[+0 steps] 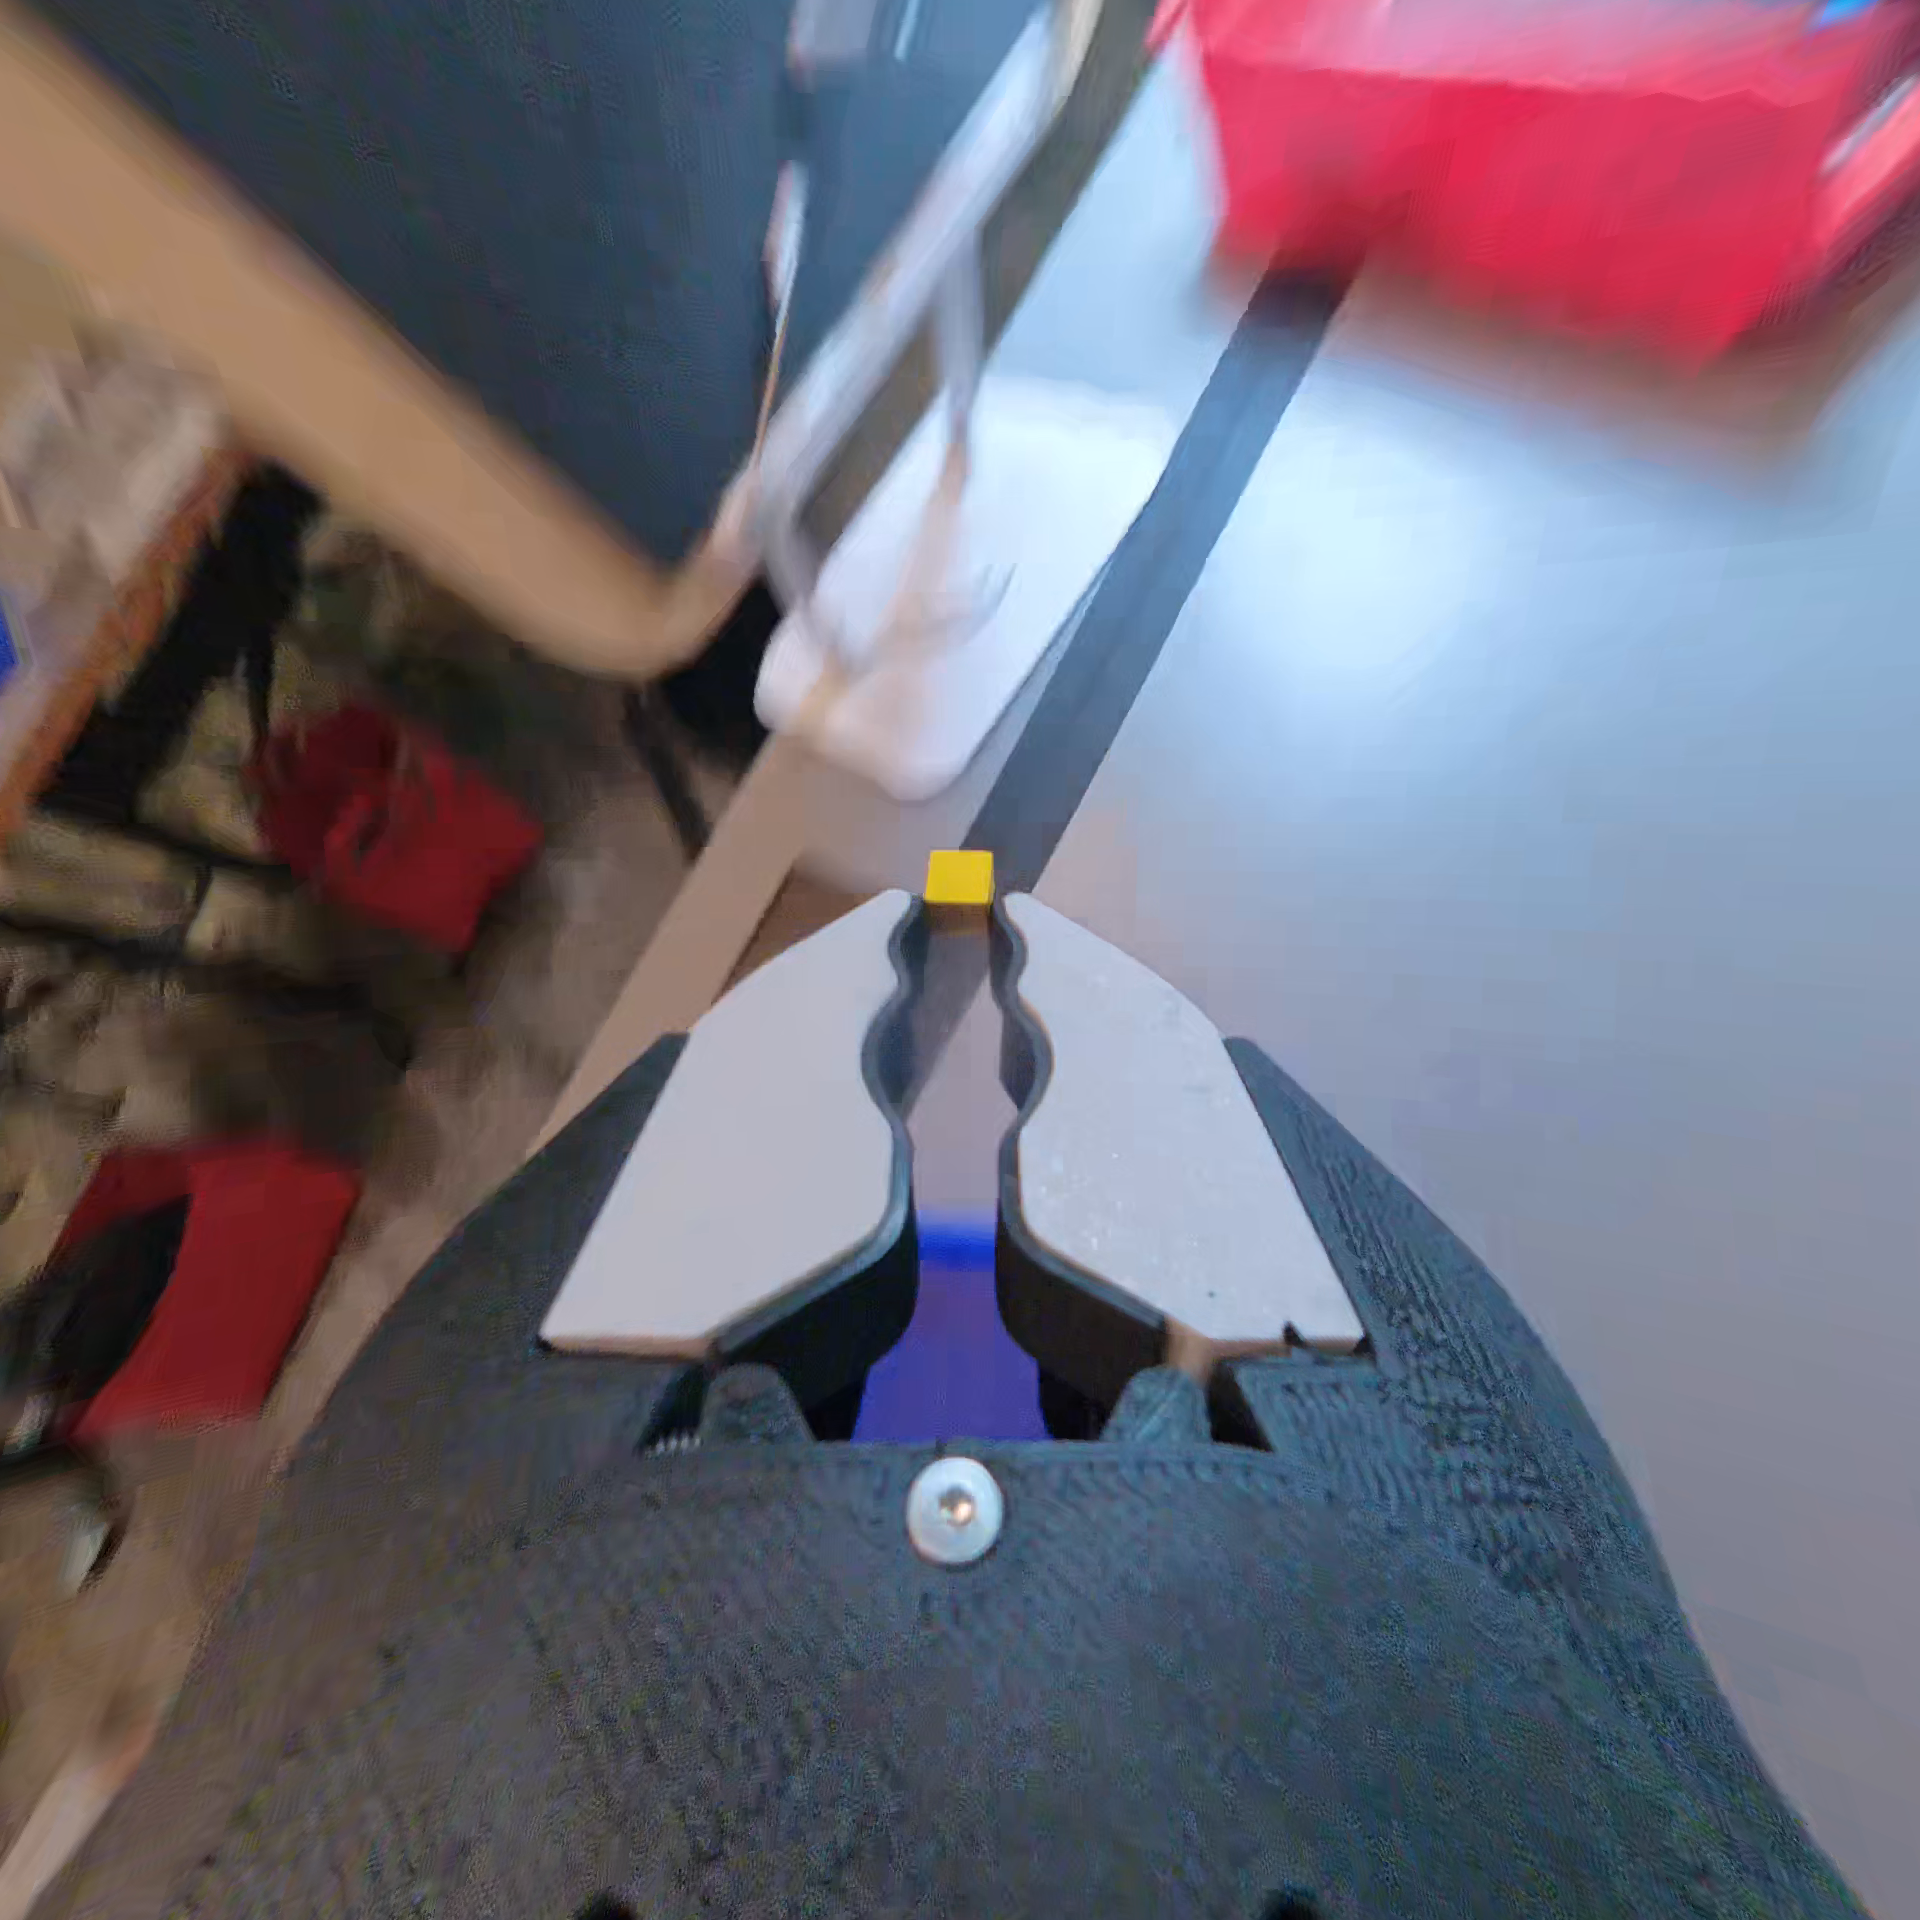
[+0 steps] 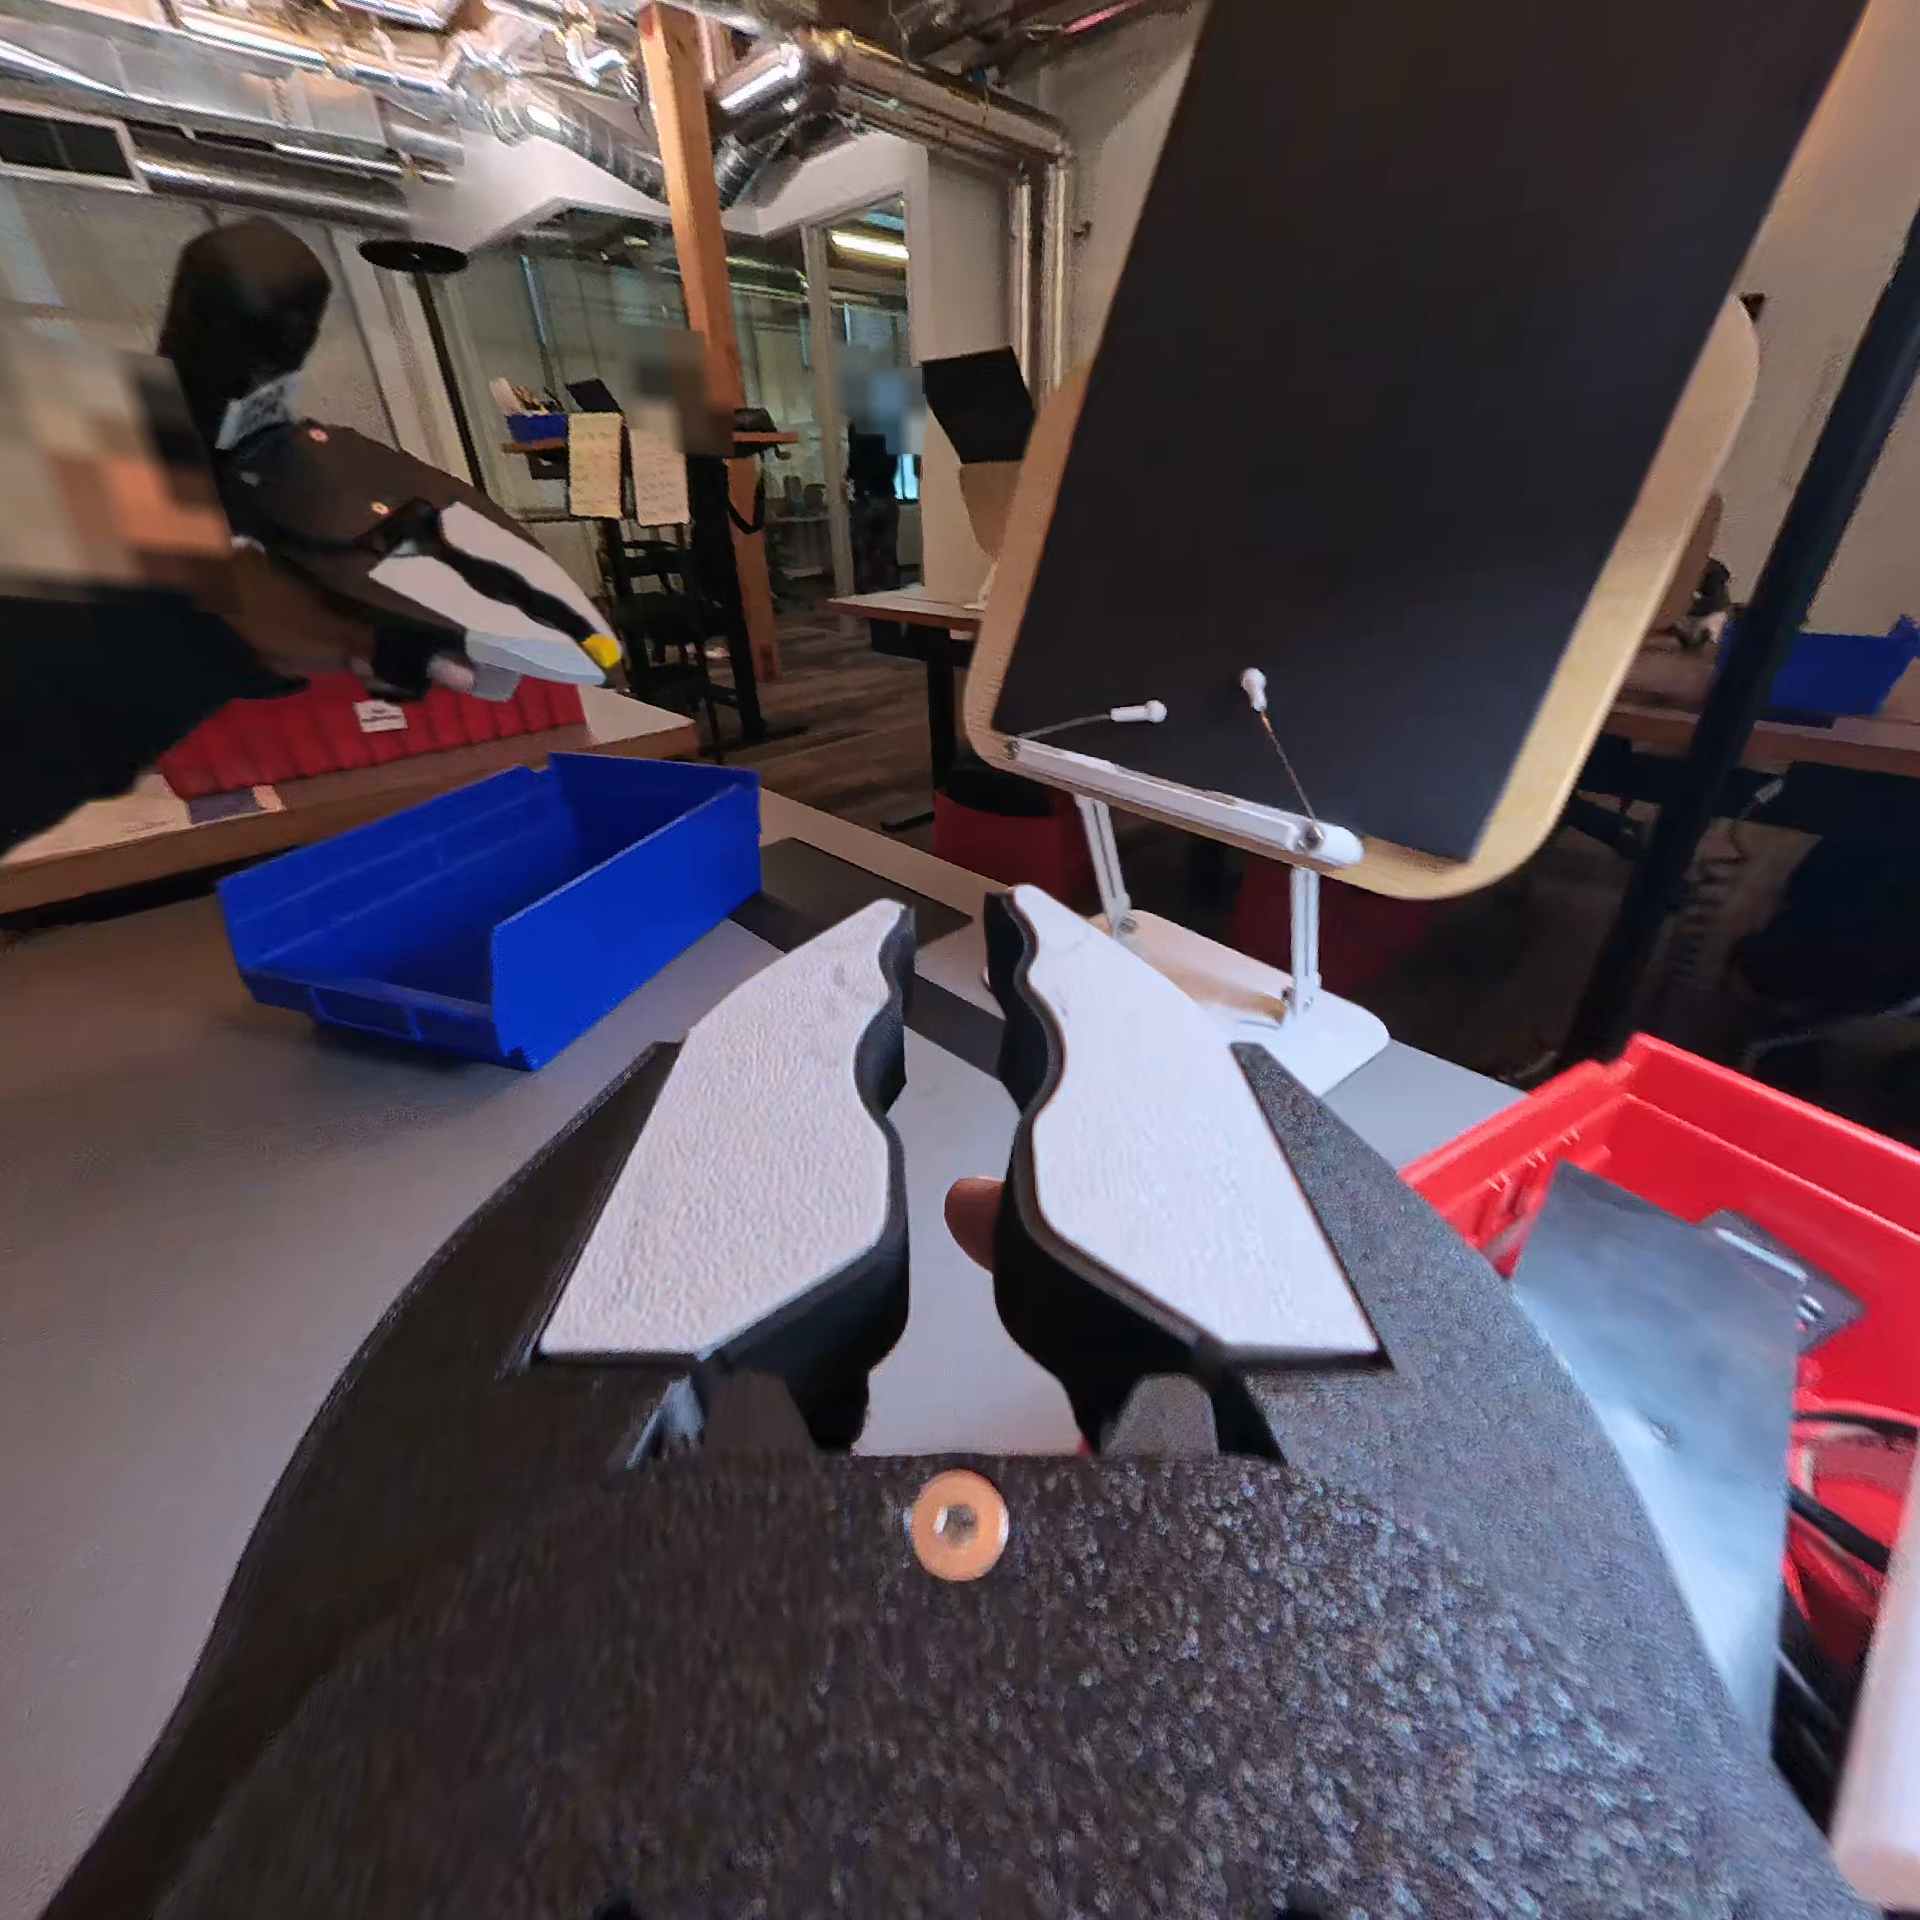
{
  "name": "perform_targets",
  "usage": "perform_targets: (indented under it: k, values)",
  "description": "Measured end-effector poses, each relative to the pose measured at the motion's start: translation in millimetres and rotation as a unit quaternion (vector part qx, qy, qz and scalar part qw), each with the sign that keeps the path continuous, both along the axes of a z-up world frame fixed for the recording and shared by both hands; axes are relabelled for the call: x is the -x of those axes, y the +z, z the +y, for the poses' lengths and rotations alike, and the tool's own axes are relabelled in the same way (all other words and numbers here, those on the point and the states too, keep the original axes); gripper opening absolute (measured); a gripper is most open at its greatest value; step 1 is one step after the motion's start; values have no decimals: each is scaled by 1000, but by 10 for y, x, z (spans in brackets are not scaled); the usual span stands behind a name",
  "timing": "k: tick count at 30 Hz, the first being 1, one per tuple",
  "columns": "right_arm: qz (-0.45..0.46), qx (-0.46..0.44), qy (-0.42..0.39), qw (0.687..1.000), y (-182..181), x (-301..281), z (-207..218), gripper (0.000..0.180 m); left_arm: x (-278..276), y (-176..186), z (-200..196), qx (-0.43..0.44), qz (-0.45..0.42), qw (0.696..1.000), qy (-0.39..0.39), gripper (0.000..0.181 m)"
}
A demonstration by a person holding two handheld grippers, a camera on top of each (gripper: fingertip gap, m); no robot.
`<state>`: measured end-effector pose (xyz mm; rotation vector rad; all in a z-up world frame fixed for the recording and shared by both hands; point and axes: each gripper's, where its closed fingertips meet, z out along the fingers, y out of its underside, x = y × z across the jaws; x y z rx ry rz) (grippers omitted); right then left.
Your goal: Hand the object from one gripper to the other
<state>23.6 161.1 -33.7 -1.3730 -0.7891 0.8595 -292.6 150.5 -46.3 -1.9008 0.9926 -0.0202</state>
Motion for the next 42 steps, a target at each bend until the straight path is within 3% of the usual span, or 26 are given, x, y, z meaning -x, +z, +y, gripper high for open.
perform_targets:
  k: [1, 4, 8, 14, 20, 23, 25, 28, 31, 33, 35, 39, 42]
  values:
    - [5, -10, 12, 1000, 74, 59, -93, 13, -392, 130, -109, -33, -38, 998, -33, 11]
    - [17, -36, 52, 998, 279, 247, -410, 13, -1418, 376, -490, -125, -133, 976, -114, 11]
    - [55, 13, 133, 990, 461, 468, -817, 17, -2193, 470, -795, -276, -112, 945, -132, 11]
    - [51, 55, 215, 974, 414, 763, -1185, 23, -2355, 480, -1002, -430, 44, 896, -100, 11]
    - [64, 77, 259, 961, 275, 933, -1281, 12, -2308, 419, -1061, -464, 102, 872, -120, 11]
    - [72, 83, 281, 953, 285, 925, -1337, 11, -2314, 423, -1109, -461, 97, 872, -135, 11]
    - [66, 53, 268, 960, 315, 914, -1348, 11, -2312, 429, -1127, -426, 48, 891, -150, 11]
    - [41, -30, 198, 979, 388, 841, -1271, 11, -2238, 480, -1118, -324, -103, 926, -166, 17]
    - [-20, -142, 99, 985, 410, 744, -1143, 11, -2175, 601, -1156, -188, -294, 917, -195, 26]
    - [-57, -226, 55, 971, 417, 726, -1137, 11, -2149, 652, -1162, -120, -384, 891, -210, 27]
    - [-90, -295, 28, 951, 395, 763, -1168, 11, -2181, 609, -1157, -70, -421, 876, -224, 26]
    - [-154, -412, -5, 898, 291, 881, -1271, 11, -2328, 466, -1198, -4, -427, 868, -251, 28]
    - [-187, -463, -24, 866, 259, 922, -1323, 11, -2382, 374, -1209, 2, -396, 883, -251, 16]
